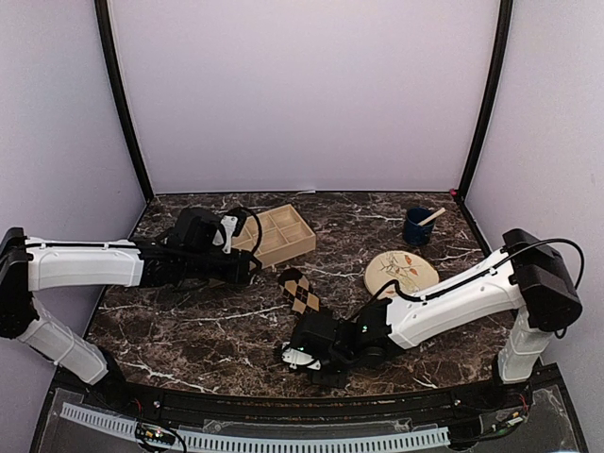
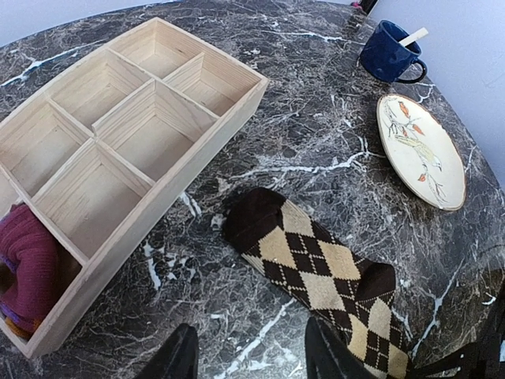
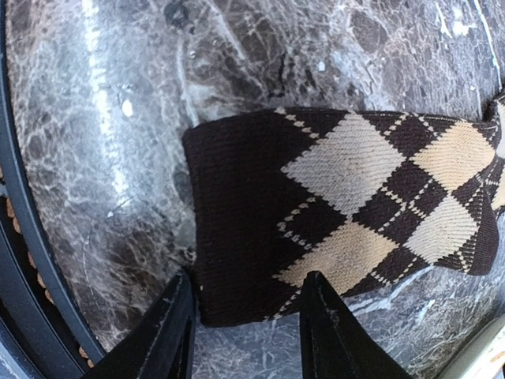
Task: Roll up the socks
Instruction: Pick up the sock from the center of the board.
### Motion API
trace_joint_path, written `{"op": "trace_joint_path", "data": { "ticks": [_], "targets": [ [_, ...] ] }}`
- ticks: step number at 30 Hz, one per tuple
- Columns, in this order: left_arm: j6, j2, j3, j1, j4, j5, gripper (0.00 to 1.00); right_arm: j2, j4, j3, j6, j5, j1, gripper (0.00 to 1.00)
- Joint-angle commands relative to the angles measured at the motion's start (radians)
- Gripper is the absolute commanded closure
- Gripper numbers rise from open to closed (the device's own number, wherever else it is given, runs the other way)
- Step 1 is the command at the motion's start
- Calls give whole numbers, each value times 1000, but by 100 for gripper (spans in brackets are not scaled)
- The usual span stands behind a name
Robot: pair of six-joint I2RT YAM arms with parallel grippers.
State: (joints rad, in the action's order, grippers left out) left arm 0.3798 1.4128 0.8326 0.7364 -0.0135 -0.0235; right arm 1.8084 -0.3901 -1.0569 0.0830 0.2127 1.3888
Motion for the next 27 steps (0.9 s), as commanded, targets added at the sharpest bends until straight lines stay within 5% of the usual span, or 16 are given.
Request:
{"op": "trace_joint_path", "data": {
  "ticks": [1,7,14,27],
  "targets": [
    [15,-58,-30,-11,-33,3,52,42,-33,-23,24,12,7,62],
    [17,-74,-47,-16,-36,4,52,78,-73,-38,28,-31,3,84],
    [16,-101,-72,-21,-37,-5,52,56,-137,-87,8,-109,3,97],
    [47,-197,-178,-21,-62,14,52,97,-339,-392,-74,-405,15,100]
  ]
}}
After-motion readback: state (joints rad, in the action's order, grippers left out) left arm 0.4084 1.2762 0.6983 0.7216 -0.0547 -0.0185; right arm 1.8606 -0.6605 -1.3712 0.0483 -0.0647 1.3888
